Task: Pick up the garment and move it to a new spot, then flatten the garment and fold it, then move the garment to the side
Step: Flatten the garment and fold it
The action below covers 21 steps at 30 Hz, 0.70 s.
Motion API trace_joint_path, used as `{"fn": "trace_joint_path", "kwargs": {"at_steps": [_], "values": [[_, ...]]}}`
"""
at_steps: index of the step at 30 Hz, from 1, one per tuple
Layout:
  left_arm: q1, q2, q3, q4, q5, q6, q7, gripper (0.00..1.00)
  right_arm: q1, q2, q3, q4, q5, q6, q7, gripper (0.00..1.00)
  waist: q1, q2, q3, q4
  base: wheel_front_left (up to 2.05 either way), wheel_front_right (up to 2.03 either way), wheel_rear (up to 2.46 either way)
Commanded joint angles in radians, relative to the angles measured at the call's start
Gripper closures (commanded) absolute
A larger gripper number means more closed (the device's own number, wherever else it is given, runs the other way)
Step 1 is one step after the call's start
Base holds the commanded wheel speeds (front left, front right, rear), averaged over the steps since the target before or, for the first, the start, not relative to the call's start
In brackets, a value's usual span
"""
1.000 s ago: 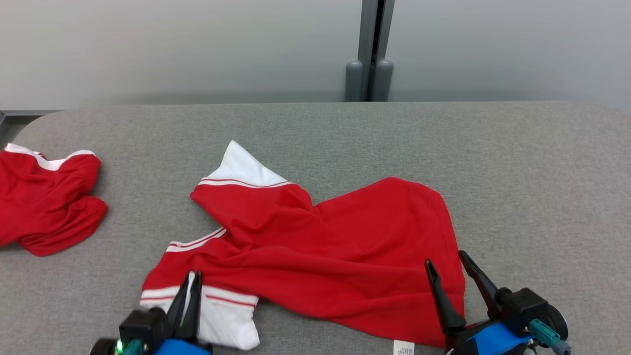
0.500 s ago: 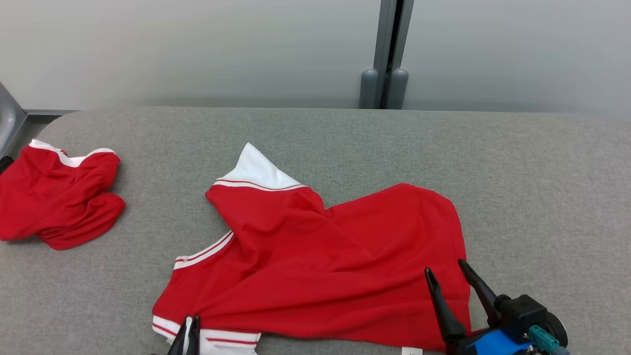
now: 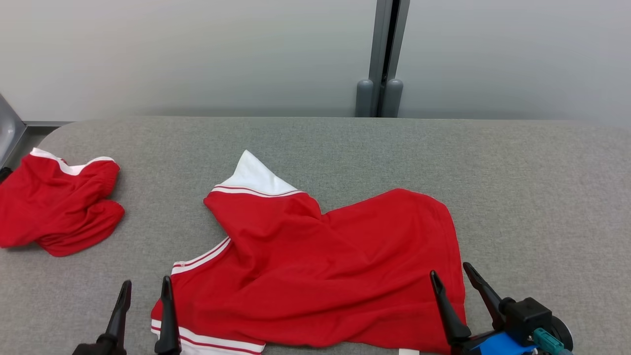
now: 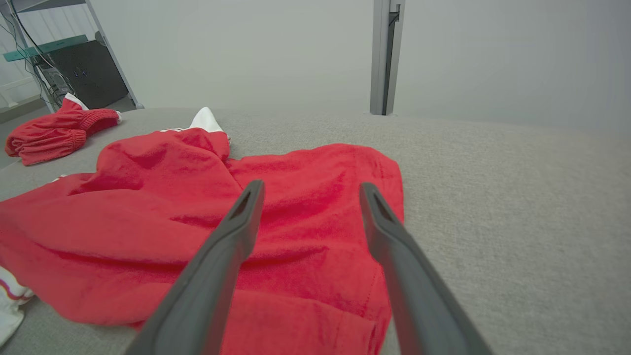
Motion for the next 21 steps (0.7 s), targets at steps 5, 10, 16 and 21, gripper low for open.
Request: {"fn": "trace_joint_path", "kwargs": {"at_steps": [5, 10, 16, 21], "values": [[-0.076, 0.011, -0.020, 0.001, 0.012, -0.001, 0.000, 0.00, 0.007, -0.008, -0.002, 0.001, 0.003, 0.000, -0.001, 0.00, 0.0000, 0.0000, 0.001, -0.012, 0.00, 0.00, 0.00], [-0.158, 0.041, -0.051, 0.061, 0.011, -0.001, 0.000, 0.00, -0.004, -0.004, 0.000, 0.003, -0.006, 0.000, -0.001, 0.00, 0.0000, 0.0000, 0.008, -0.029, 0.00, 0.00, 0.00], [-0.236, 0.077, -0.092, 0.171, -0.008, -0.001, 0.000, 0.00, -0.018, -0.004, -0.001, 0.008, -0.006, 0.000, -0.001, 0.00, 0.0000, 0.0000, 0.024, -0.053, 0.00, 0.00, 0.00], [-0.286, 0.098, -0.093, 0.294, -0.006, -0.001, 0.000, 0.00, -0.023, -0.002, -0.002, 0.009, -0.009, 0.000, -0.001, 0.00, 0.0000, 0.0000, 0.034, -0.068, 0.00, 0.00, 0.00]]}}
